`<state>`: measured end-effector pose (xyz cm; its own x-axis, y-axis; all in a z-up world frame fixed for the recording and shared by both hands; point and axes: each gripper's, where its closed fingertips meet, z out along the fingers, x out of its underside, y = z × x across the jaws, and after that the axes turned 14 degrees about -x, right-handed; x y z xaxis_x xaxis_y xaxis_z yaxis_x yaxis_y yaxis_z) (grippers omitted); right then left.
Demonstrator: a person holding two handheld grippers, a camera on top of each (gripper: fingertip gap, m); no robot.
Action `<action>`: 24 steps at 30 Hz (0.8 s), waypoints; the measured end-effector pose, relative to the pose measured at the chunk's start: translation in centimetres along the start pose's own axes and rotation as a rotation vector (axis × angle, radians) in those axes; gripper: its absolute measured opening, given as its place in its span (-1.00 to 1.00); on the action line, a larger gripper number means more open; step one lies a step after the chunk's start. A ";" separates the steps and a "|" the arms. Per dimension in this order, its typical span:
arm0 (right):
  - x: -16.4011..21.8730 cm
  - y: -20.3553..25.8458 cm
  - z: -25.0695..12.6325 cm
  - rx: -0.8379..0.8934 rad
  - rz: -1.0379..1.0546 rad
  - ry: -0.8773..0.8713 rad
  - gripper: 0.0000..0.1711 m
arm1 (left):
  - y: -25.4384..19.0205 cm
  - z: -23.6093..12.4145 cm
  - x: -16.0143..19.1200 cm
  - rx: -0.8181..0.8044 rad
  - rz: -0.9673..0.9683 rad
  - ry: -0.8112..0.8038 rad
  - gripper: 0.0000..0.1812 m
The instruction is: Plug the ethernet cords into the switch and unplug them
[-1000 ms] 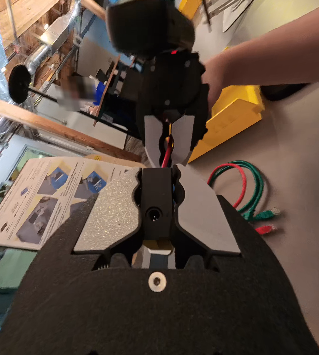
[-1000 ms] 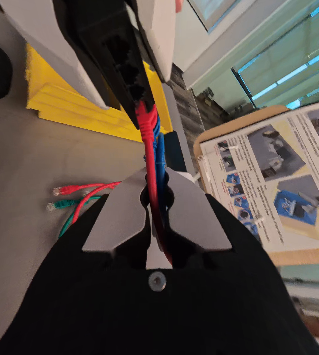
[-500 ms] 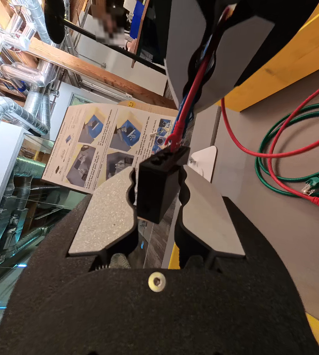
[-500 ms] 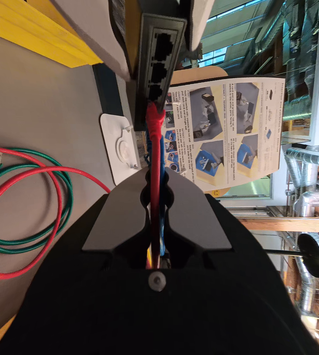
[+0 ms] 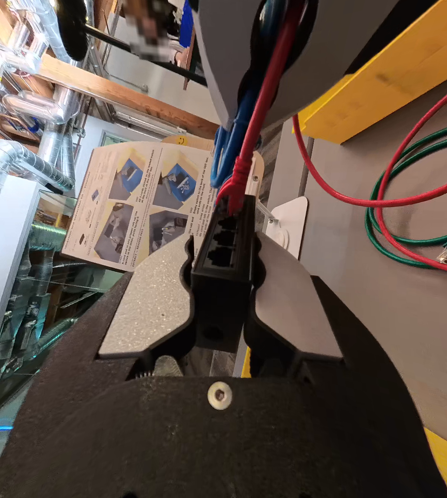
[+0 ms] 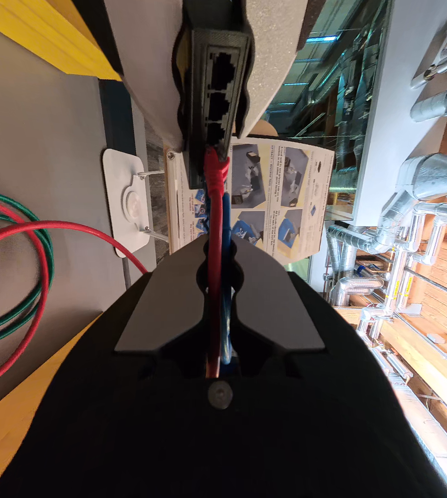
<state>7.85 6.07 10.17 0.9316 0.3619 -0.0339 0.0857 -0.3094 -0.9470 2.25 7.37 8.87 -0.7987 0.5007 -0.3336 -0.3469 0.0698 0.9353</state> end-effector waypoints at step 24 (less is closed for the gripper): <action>0.8 -0.8 -1.3 0.020 0.026 -0.011 -0.88 | 1.2 0.1 -1.6 -0.119 0.013 -0.098 -0.54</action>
<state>8.94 5.44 11.27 0.9296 0.3633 -0.0624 0.0540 -0.3017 -0.9519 3.17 6.77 10.59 -0.7536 0.5831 -0.3035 -0.3977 -0.0368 0.9168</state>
